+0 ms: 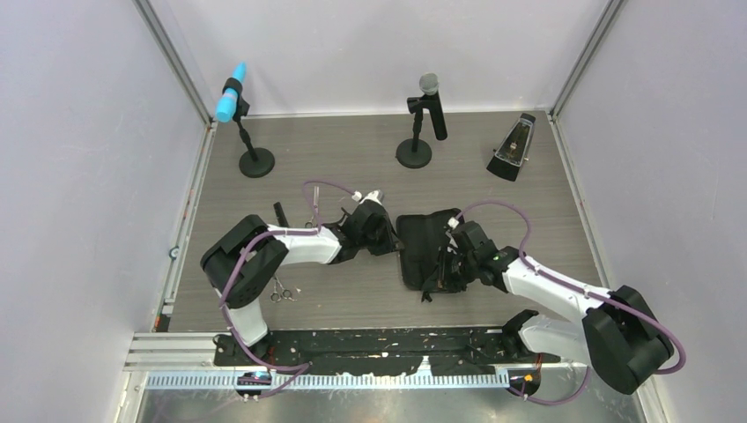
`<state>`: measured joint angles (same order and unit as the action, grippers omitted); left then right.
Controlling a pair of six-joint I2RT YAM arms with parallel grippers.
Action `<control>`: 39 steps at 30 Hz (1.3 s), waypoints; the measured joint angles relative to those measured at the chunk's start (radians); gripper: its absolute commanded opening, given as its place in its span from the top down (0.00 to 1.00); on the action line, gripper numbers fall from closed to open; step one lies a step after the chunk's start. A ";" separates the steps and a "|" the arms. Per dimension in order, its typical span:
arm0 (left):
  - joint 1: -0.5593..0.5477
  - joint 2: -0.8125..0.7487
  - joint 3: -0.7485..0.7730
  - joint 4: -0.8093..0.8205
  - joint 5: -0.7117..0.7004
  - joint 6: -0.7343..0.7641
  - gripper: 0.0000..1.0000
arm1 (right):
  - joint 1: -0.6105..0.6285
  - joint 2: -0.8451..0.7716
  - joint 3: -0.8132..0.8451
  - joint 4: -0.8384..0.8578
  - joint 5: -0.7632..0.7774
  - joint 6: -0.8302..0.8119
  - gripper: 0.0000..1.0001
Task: Sort the hair-cutting tools
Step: Move the hairdressing tool bag to the center of the board, then place the haircut tool in the hairdressing tool bag.
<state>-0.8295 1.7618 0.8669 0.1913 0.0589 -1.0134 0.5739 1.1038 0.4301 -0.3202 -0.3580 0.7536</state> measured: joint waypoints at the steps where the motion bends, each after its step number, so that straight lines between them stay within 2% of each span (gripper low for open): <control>1: -0.002 -0.001 0.000 0.000 -0.002 0.000 1.00 | 0.000 0.014 0.008 0.000 0.004 -0.002 0.95; 10: -0.024 -0.022 0.002 -0.030 -0.048 0.047 1.00 | 0.000 0.093 0.096 -0.040 0.018 -0.064 0.95; 21: -0.065 -0.037 0.061 -0.106 -0.119 0.127 1.00 | 0.000 0.110 0.161 -0.110 0.065 -0.129 0.95; 26: -0.065 -0.037 0.061 -0.105 -0.116 0.106 1.00 | 0.000 0.127 0.160 -0.072 0.103 -0.128 0.95; 35: -0.065 -0.030 0.060 -0.089 -0.098 0.071 1.00 | 0.000 0.127 0.111 0.094 0.187 -0.130 0.94; 39: -0.065 -0.029 0.061 -0.082 -0.093 0.070 1.00 | 0.000 0.140 0.110 0.144 0.223 -0.155 0.86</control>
<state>-0.8944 1.7332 0.9276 0.1093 -0.0345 -0.9432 0.5739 1.2438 0.5400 -0.1764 -0.1352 0.5983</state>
